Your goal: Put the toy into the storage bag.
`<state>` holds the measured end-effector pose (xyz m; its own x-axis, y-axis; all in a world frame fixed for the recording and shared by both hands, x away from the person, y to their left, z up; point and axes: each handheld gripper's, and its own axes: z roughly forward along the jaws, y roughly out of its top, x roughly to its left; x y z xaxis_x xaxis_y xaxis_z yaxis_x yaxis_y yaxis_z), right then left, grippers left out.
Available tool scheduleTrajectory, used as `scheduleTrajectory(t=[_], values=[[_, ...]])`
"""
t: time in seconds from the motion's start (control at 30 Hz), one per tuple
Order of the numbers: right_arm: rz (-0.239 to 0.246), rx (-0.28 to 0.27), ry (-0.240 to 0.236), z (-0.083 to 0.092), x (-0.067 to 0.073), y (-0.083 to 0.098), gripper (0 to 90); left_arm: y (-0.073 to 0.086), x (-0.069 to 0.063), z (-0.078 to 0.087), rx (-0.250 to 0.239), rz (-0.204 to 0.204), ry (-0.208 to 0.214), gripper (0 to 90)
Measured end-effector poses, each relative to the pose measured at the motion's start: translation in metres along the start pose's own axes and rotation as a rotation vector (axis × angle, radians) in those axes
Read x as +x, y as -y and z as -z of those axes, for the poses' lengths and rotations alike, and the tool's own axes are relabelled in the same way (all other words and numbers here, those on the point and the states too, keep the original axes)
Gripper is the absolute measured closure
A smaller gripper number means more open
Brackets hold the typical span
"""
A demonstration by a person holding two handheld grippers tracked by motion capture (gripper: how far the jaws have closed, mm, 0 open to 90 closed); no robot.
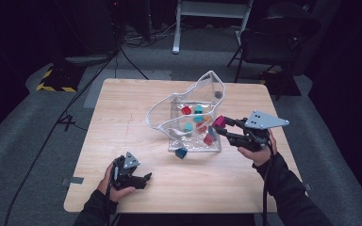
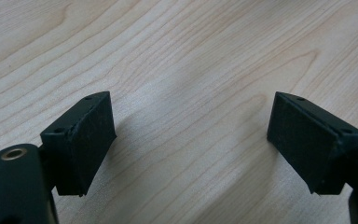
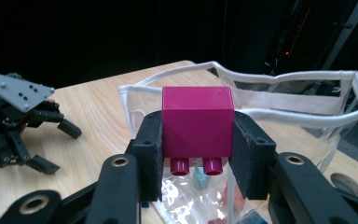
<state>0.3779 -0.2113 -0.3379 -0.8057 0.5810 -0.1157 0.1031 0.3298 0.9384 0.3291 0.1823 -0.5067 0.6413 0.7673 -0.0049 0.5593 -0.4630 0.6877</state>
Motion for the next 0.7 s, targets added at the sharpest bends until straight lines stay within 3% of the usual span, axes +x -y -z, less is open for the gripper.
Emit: scheduleTrajectory(t=[0.43, 0.7], values=[[0.014, -0.027, 0.019, -0.005, -0.007, -0.021, 59.2, 0.000, 0.000, 0.000, 0.000, -0.001, 0.004, 15.4], [0.005, -0.021, 0.034, -0.019, -0.016, -0.030, 59.2, 0.000, 0.000, 0.000, 0.000, -0.001, 0.003, 15.4]])
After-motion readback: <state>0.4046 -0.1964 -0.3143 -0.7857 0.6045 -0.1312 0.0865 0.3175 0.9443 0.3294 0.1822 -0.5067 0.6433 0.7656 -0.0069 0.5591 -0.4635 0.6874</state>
